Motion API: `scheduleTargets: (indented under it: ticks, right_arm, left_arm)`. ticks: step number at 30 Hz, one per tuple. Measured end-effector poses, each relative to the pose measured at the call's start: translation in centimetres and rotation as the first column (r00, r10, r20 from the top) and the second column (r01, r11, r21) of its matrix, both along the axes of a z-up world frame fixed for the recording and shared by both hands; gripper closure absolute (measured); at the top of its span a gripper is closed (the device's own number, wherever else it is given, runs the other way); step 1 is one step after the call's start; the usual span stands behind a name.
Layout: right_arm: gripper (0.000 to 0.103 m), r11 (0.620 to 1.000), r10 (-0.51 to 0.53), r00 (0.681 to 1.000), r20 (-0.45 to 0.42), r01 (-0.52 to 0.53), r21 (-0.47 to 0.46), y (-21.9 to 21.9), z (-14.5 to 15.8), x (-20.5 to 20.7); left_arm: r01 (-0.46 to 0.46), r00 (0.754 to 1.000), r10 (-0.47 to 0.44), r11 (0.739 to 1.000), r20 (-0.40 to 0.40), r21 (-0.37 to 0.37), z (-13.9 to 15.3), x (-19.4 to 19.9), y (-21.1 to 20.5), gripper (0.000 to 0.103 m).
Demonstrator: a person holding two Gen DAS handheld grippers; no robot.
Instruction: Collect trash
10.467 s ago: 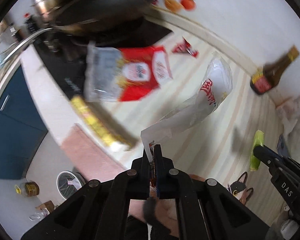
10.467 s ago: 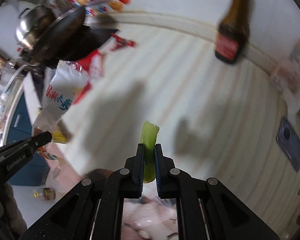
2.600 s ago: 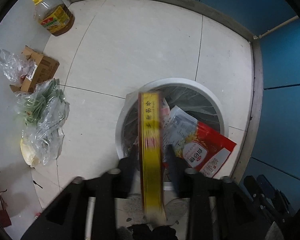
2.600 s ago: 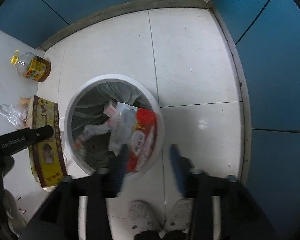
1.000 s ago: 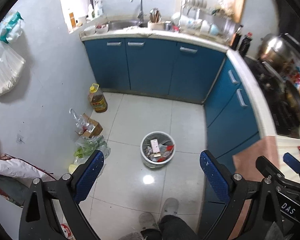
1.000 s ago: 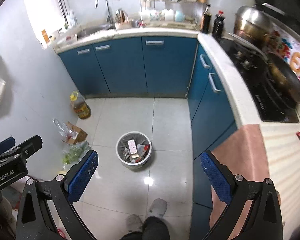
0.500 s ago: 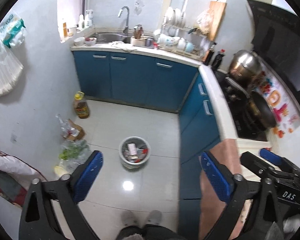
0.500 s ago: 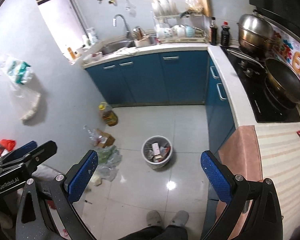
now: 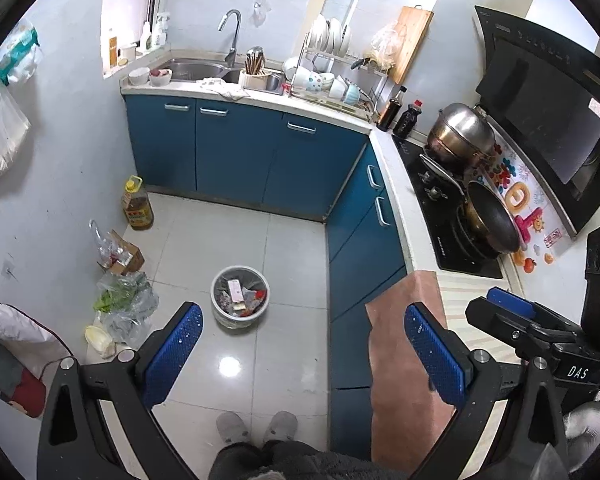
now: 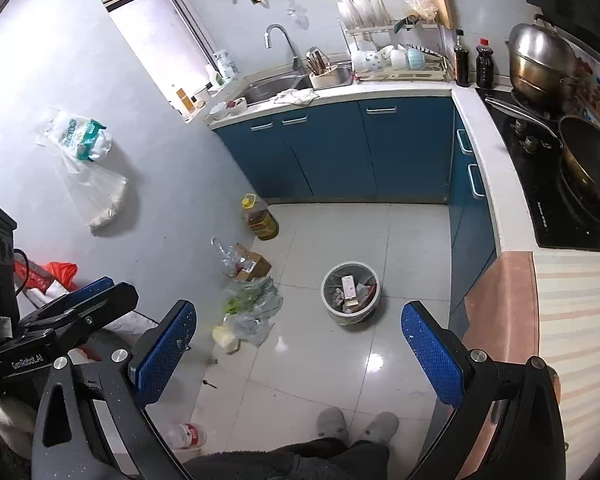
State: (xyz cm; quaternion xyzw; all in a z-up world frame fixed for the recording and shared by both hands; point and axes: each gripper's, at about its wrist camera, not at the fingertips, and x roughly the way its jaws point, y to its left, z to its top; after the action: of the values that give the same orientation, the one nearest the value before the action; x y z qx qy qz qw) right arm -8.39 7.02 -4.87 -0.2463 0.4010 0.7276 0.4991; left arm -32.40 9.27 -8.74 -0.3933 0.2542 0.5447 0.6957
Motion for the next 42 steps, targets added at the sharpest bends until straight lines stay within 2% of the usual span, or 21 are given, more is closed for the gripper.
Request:
scheduleTargets:
  ticks: [10,42]
  right_arm:
    - [0.000,1.000,0.025,0.999,-0.024,-0.025,-0.012,-0.3,-0.1,0.0]
    - [0.000,0.996,0.070,0.997,-0.025,-0.071,-0.058,-0.5,-1.4,-0.2]
  left_arm:
    - [0.009,0.999,-0.008,1.000,0.035,-0.018,0.0,-0.4,-0.9,0.000]
    - [0.022,0.999,-0.020,0.998,0.032,-0.055,-1.2,0.8,-2.1,0.000]
